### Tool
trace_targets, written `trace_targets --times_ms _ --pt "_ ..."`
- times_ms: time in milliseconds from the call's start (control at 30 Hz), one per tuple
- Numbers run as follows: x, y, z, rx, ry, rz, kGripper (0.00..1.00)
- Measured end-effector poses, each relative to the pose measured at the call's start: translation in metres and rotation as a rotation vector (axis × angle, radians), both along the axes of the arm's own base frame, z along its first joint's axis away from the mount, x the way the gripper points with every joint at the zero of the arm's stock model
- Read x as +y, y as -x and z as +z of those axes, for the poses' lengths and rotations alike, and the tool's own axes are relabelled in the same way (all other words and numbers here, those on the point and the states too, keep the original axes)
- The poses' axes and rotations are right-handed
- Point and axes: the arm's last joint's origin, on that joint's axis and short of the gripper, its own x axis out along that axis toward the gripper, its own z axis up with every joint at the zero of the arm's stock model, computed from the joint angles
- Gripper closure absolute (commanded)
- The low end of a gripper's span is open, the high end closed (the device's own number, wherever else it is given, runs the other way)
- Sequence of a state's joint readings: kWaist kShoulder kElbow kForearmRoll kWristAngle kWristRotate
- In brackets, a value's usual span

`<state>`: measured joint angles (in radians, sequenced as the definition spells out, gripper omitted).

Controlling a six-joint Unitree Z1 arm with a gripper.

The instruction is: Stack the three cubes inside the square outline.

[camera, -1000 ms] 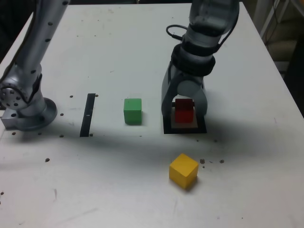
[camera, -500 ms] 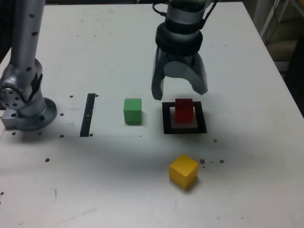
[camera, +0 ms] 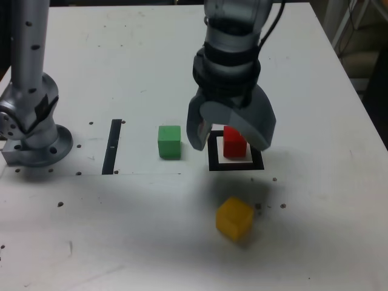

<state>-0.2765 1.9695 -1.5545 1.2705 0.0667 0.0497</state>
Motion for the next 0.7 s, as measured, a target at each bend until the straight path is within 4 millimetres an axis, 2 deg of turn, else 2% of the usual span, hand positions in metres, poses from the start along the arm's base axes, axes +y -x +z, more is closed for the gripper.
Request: trace_targets --times_ms 200,400,700 --pt "-0.020 -0.002 0.002 0.016 -0.004 -0.035 0.01" --pt "-0.046 -0.001 -0.006 0.041 0.002 -0.071 0.01" --pt "-0.073 -0.005 -0.014 0.049 0.020 -0.112 0.01"
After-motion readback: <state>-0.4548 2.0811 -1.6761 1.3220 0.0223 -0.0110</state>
